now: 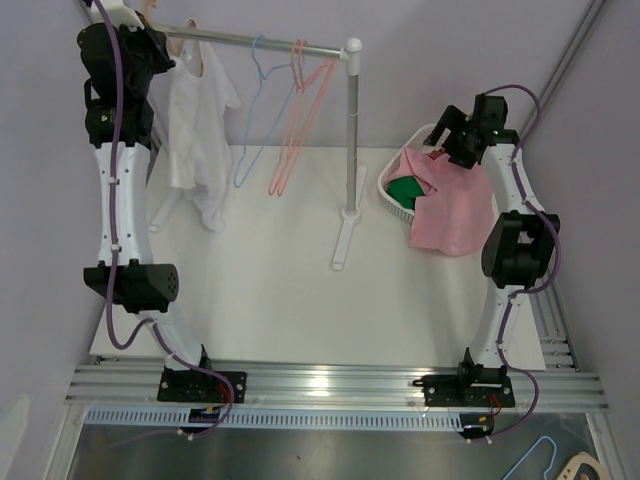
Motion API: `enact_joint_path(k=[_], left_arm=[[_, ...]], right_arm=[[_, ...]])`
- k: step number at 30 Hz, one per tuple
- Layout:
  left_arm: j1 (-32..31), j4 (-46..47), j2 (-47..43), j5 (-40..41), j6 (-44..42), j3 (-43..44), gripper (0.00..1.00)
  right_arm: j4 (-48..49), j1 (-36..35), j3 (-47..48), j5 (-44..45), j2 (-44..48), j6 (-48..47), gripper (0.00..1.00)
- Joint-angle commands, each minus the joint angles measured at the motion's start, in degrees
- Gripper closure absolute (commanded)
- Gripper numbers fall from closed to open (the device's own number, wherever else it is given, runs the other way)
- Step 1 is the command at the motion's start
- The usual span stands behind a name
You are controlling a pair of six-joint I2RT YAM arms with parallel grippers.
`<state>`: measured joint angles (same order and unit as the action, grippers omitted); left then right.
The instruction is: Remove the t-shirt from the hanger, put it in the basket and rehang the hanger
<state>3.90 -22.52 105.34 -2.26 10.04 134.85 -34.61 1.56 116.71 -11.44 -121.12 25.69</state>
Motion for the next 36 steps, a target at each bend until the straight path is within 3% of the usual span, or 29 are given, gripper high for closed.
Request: enact_joint_path(k=[1, 7, 9, 12, 15, 17, 22, 26, 30, 36], left_arm=[[0.23, 3.01, -5.40, -1.78, 0.33, 3.15, 0.99], [0.32, 2.49, -10.15, -2.66, 1.20, -0.55, 0.99], [0.14, 0.91, -11.90, -2.66, 1.91, -1.34, 0.99], [-0.91, 0.20, -16.63, 0.49, 2.88, -5.90, 0.99], [-3.36, -0.76, -21.30, 10.58, 1.65, -11.96, 0.99], [-6.09, -1.29, -25.61, 15.50, 0.77, -16.08, 0.99], [-10.14, -4.53, -34.04, 21.33, 1.20, -22.60, 0.99], [-14.53, -3.85, -39.75, 29.56, 1.56, -29.98, 0.99], [-19.97, -6.21, -41.97, 38.36, 3.04, -35.17, 0.99], [-22.88, -8.59, -46.01, 42.86, 5.60, -39.13, 0.99]], right_arm=[[0.25, -0.59, 1.95, -0.69, 3.43, -0.38, 0.05], [0.16, -1.65, 1.68, -1.82, 4.75, -1.60, 0.06], [1.73, -4.89, -0.15, -2.62, 6.67, -2.92, 0.07], [6.37, -8.06, -7.94, -1.23, 15.80, -6.35, 0.07], [10.25, -12.63, -17.61, 3.53, 28.72, -9.34, 0.01], [11.58, -14.91, -21.24, 1.08, 36.78, -9.43, 0.00], [9.48, -21.59, -25.82, -11.55, 45.17, -9.61, 0.00], [8.07, -37.36, -28.02, -16.51, 47.82, -10.84, 0.01], [16.47, -50.56, -33.02, -13.53, 47.30, -9.61, 0.01], [24.85, -60.53, -32.34, -13.69, 41.24, -9.96, 0.01]])
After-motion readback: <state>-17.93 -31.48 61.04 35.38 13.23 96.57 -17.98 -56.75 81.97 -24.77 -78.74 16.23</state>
